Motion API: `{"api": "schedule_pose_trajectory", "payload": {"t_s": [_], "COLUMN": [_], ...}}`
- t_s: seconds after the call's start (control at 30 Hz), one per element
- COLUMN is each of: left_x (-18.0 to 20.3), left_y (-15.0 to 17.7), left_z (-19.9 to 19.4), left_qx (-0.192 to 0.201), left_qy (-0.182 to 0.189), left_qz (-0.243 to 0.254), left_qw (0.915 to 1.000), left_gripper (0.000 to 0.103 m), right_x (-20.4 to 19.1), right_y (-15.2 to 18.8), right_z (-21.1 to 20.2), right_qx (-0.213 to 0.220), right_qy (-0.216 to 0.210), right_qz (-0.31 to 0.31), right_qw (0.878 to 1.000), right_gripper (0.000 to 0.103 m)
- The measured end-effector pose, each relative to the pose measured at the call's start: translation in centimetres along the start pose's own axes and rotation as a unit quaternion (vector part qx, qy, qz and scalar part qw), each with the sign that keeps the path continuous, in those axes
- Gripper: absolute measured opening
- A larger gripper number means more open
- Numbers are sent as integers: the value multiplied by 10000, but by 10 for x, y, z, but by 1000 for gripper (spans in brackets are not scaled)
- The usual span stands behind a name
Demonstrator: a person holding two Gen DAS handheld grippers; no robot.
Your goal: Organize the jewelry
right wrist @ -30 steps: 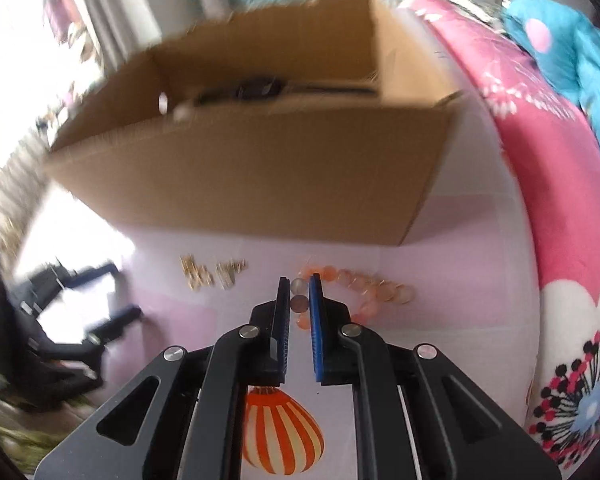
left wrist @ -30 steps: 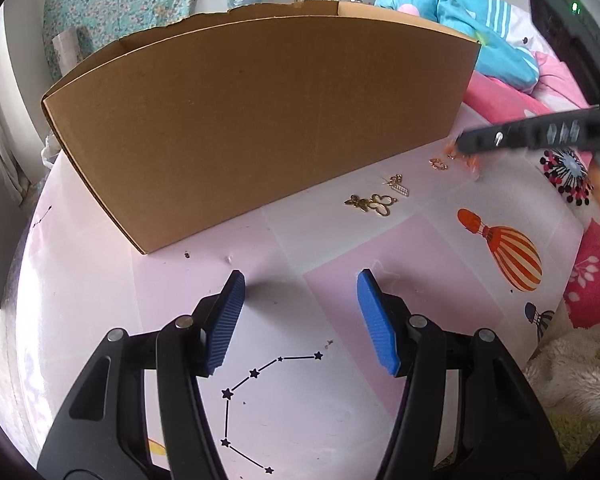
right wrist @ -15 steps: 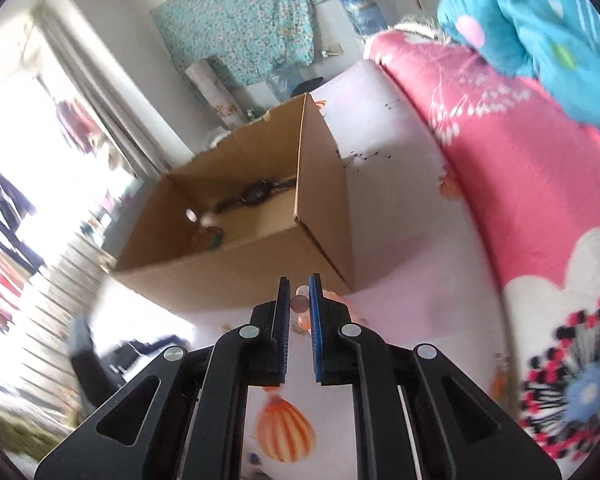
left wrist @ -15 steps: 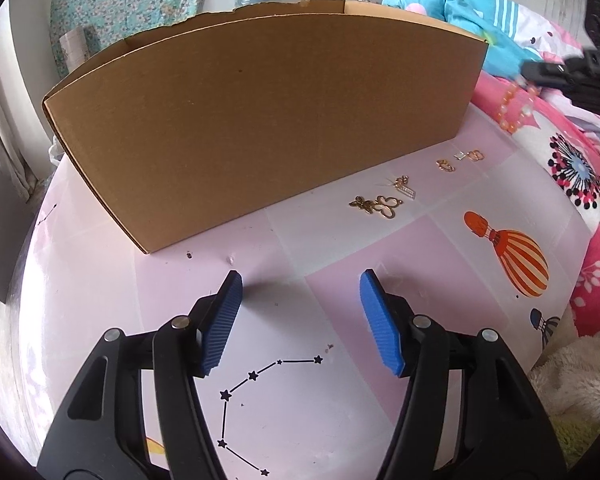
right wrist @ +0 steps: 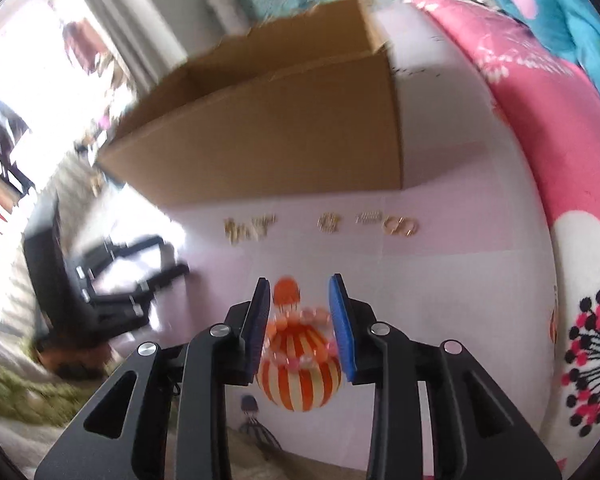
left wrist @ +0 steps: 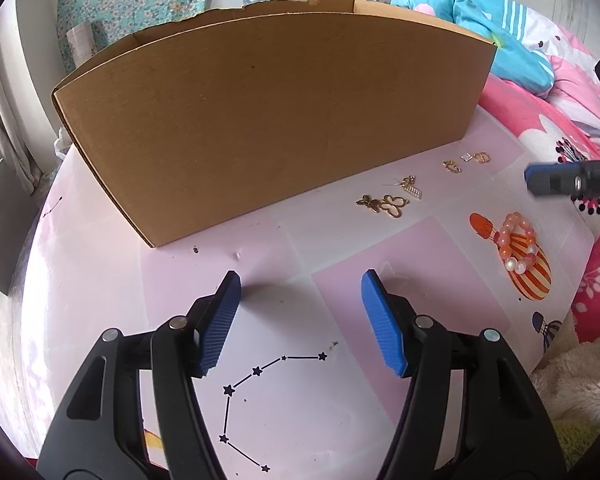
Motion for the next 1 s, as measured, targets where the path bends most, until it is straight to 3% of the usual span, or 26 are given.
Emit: {"api": "schedule_pose_trajectory", "payload": {"t_s": [0.13, 0.3, 0.37, 0.47, 0.63, 0.87, 1.0], "left_x": [2, 16, 22, 28, 26, 12, 9], "left_y": [-10, -34, -41, -47, -49, -37, -30], "left_z": [-6, -8, -5, 4, 13, 15, 13], "left_qx": [251, 604, 667, 606, 408, 219, 191], "left_qy": [76, 214, 194, 45, -102, -13, 4], "left_qz": [-29, 249, 411, 757, 976, 548, 448], "left_qw": [9997, 9976, 9967, 9953, 9943, 9983, 9988], "left_gripper": [60, 60, 51, 34, 23, 19, 18], "right_x": [11, -5, -16, -29, -50, -83, -90], "right_y": [-11, -6, -4, -5, -3, -4, -10], "right_z": [3, 23, 30, 37, 52, 75, 83], "right_qx": [131, 73, 39, -16, -127, -179, -187], "right_qy": [-167, -232, -277, -337, -324, -102, -19], "right_qz": [516, 421, 309, 142, -348, -1227, -1429], "right_qw": [9984, 9988, 9991, 9993, 9988, 9922, 9896], "right_gripper": [31, 31, 31, 31, 30, 30, 30]}}
Point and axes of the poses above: each gripper's, at about its wrist camera, not at the fingertips, and z roughly the way its jaws point, x to its right, y to its underside, the point moved 8 cm from there along z, roughly the way its jaws point, and after that the axes turned 14 degrees about z, right-handed, at the moved point
